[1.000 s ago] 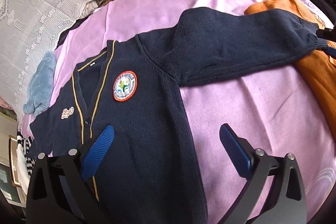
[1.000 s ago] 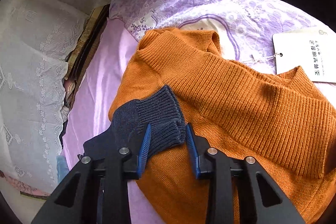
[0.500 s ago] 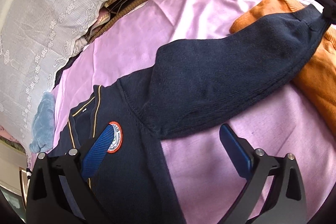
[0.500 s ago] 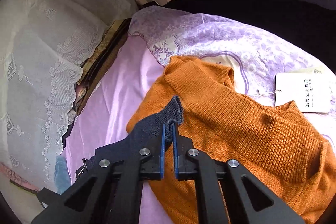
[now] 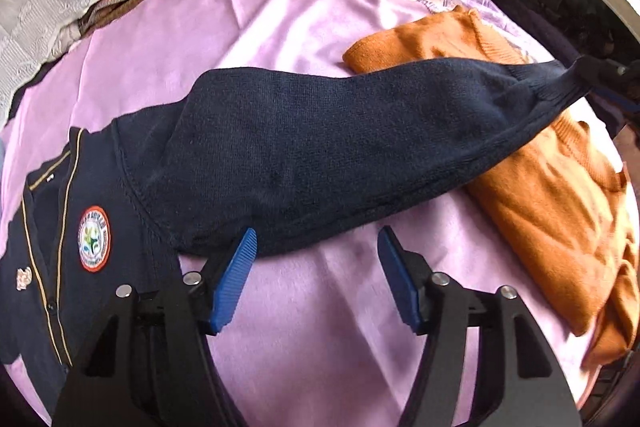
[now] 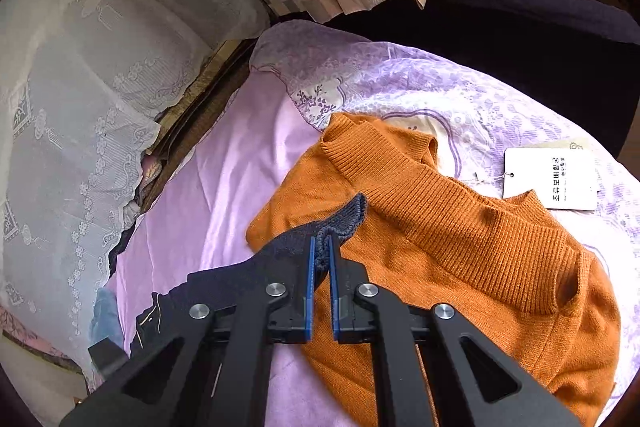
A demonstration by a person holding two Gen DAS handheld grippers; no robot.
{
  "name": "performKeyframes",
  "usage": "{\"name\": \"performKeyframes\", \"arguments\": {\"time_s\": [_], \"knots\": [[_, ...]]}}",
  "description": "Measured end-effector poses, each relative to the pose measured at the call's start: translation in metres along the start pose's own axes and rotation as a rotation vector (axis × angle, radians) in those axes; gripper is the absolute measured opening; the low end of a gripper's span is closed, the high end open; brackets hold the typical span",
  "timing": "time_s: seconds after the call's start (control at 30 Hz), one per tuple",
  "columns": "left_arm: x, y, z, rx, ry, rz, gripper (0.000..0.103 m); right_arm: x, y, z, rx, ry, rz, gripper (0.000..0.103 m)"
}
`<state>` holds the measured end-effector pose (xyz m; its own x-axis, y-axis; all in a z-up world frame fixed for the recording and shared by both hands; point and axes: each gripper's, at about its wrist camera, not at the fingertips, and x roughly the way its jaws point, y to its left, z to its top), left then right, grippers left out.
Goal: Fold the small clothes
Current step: 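Carry the held sleeve across the cardigan front and open the right tool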
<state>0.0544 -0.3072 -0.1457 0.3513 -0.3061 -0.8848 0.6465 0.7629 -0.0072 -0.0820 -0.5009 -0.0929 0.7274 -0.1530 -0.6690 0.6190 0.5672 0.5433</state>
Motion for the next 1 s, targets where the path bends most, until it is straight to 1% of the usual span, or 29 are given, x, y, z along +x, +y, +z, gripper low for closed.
{"name": "performKeyframes", "arguments": {"time_s": [0.07, 0.1, 0.13, 0.2, 0.33, 0.43, 0.5, 0.57, 0.63, 0.7, 0.77, 0.87, 0.93, 1.0], "knots": [[-0.018, 0.019, -0.01, -0.074, 0.006, -0.069, 0.08, -0.004, 0.01, 0.002, -0.023, -0.02, 0.008, 0.007], [-0.029, 0.029, -0.018, -0.113, -0.001, -0.08, 0.089, -0.006, 0.017, 0.003, -0.038, -0.03, 0.013, 0.007], [-0.038, 0.041, -0.025, -0.145, -0.015, -0.078, 0.09, -0.007, 0.024, 0.004, -0.054, -0.04, 0.018, 0.007], [-0.053, 0.067, -0.039, -0.194, -0.018, -0.054, 0.09, -0.009, 0.041, 0.005, -0.095, -0.058, 0.026, 0.007], [-0.076, 0.132, -0.068, -0.349, -0.026, 0.005, 0.09, -0.011, 0.083, 0.001, -0.182, -0.085, 0.054, 0.007], [-0.083, 0.175, -0.089, -0.451, -0.013, 0.044, 0.09, -0.008, 0.119, -0.009, -0.246, -0.087, 0.086, 0.007], [-0.085, 0.198, -0.098, -0.496, -0.004, 0.04, 0.089, -0.005, 0.148, -0.02, -0.3, -0.081, 0.113, 0.007], [-0.088, 0.217, -0.097, -0.524, -0.014, 0.032, 0.089, -0.001, 0.18, -0.038, -0.373, -0.068, 0.145, 0.007], [-0.091, 0.234, -0.087, -0.539, -0.044, 0.009, 0.089, 0.004, 0.211, -0.059, -0.447, -0.052, 0.175, 0.007], [-0.094, 0.247, -0.071, -0.535, -0.077, -0.015, 0.089, 0.01, 0.24, -0.082, -0.501, -0.024, 0.212, 0.007], [-0.094, 0.257, -0.055, -0.524, -0.094, -0.036, 0.089, 0.014, 0.266, -0.107, -0.538, 0.009, 0.251, 0.007], [-0.089, 0.267, -0.042, -0.488, -0.09, 0.002, 0.089, 0.022, 0.302, -0.14, -0.584, 0.053, 0.294, 0.007], [-0.084, 0.276, -0.042, -0.484, -0.063, 0.026, 0.089, 0.029, 0.322, -0.161, -0.611, 0.087, 0.316, 0.007], [-0.083, 0.292, -0.05, -0.504, -0.052, 0.036, 0.089, 0.037, 0.34, -0.184, -0.642, 0.123, 0.333, 0.007]]}}
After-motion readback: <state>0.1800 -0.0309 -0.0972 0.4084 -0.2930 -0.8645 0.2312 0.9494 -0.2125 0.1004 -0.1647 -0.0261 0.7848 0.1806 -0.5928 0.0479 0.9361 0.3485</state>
